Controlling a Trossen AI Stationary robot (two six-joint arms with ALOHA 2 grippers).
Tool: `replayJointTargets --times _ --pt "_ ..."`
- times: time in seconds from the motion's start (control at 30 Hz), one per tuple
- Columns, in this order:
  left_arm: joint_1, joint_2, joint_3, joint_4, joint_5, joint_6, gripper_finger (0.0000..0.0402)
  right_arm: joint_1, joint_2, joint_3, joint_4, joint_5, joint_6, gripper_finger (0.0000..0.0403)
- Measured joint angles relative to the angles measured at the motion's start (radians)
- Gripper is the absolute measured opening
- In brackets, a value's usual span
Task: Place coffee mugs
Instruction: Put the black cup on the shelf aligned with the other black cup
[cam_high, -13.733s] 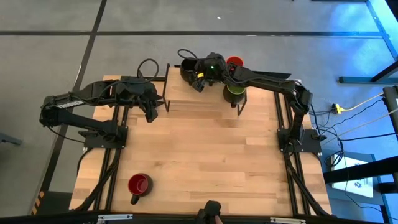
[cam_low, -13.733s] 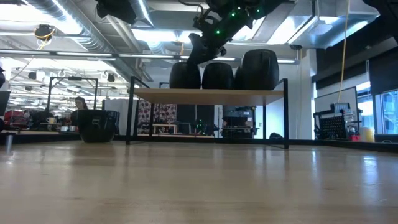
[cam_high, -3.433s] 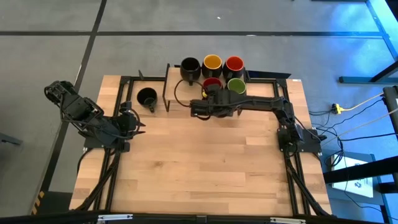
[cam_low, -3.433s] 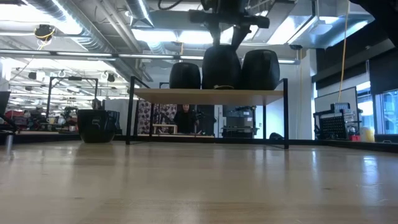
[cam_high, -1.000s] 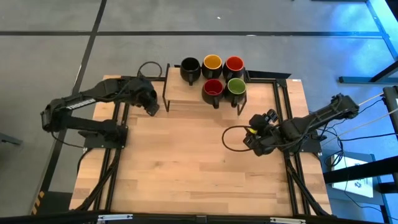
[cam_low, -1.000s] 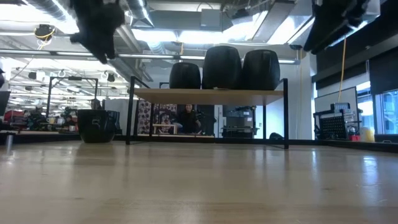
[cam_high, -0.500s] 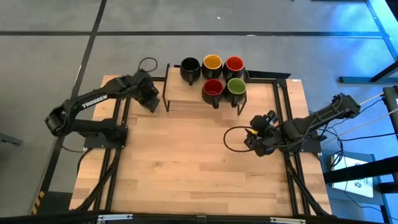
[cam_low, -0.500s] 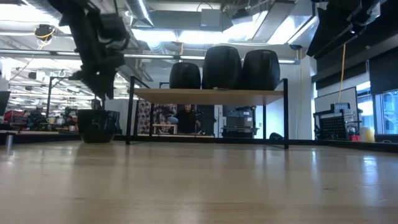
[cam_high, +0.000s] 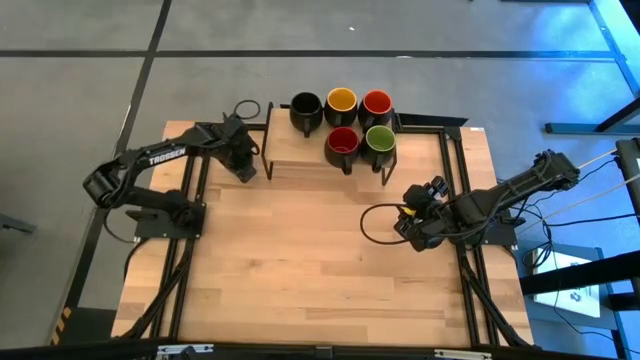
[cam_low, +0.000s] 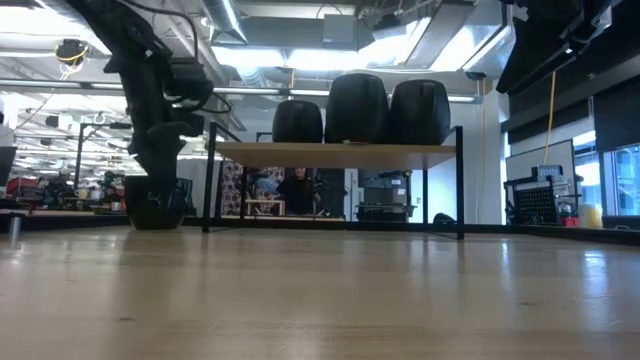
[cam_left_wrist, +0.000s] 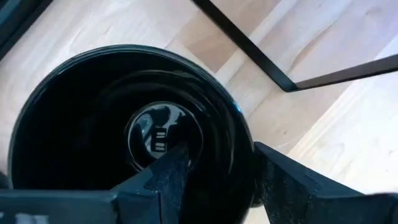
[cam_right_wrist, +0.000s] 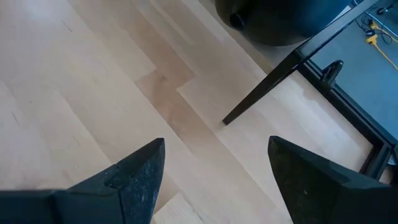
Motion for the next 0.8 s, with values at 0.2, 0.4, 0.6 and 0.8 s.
replayJointTargets --times 0.2,0.4,0.6,0.8 --pt "0.0 0.024 -0.051 0.051 0.016 0.042 0.0139 0.0 0.0 0.0 -0.003 0.002 0.004 0.0273" --pt "-0.011 0.03 -0.064 0.034 0.008 0.112 0.0038 0.0 0.001 0.0 -0.021 0.002 0.005 0.0273" --pt "-0.026 0.018 -0.001 -0.068 0.002 0.098 0.0023 0.0 0.001 0.0 -0.002 -0.017 0.007 0.0273" --pt "-0.072 -0.06 0.137 -0.238 -0.099 0.085 0.0023 0.0 0.001 0.0 0.01 -0.093 0.007 0.0273"
